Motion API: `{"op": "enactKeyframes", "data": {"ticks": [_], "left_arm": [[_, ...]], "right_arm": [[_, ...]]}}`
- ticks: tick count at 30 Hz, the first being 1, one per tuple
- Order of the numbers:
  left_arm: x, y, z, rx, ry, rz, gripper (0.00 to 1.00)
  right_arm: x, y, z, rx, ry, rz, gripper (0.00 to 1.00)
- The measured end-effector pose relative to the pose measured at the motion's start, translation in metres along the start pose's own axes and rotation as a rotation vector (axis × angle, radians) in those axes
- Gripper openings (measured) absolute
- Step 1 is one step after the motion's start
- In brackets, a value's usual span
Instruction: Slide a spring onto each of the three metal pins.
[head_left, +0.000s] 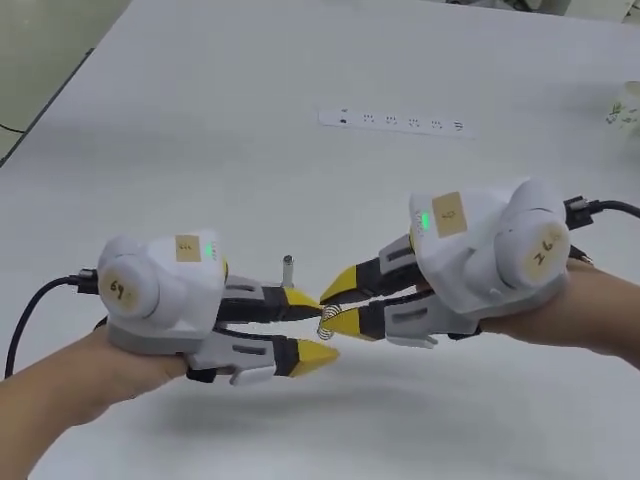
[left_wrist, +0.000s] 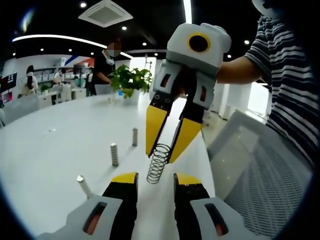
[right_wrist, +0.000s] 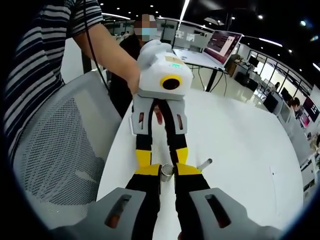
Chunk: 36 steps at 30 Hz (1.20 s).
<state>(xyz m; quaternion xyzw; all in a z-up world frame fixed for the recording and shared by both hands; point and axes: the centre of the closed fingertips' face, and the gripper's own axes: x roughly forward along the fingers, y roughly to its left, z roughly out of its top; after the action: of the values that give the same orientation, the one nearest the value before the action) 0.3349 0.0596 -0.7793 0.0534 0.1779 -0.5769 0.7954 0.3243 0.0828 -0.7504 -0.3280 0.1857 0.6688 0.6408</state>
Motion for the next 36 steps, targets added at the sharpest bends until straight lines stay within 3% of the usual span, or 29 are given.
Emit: {"op": "enactKeyframes", "data": {"ticks": [22,36], "left_arm": [[-0.011,0.006,-0.006,-0.023,-0.005,0.055,0.37],[-0.021,0.01,-0.008,-0.035,-0.023,0.121,0.59]], "right_arm": [[-0.002,-0.003,-0.005,0.003,0.009,-0.025,0.07],[-0.003,-0.004,-0.006,-0.001,0.015,-0.036,0.07]]}}
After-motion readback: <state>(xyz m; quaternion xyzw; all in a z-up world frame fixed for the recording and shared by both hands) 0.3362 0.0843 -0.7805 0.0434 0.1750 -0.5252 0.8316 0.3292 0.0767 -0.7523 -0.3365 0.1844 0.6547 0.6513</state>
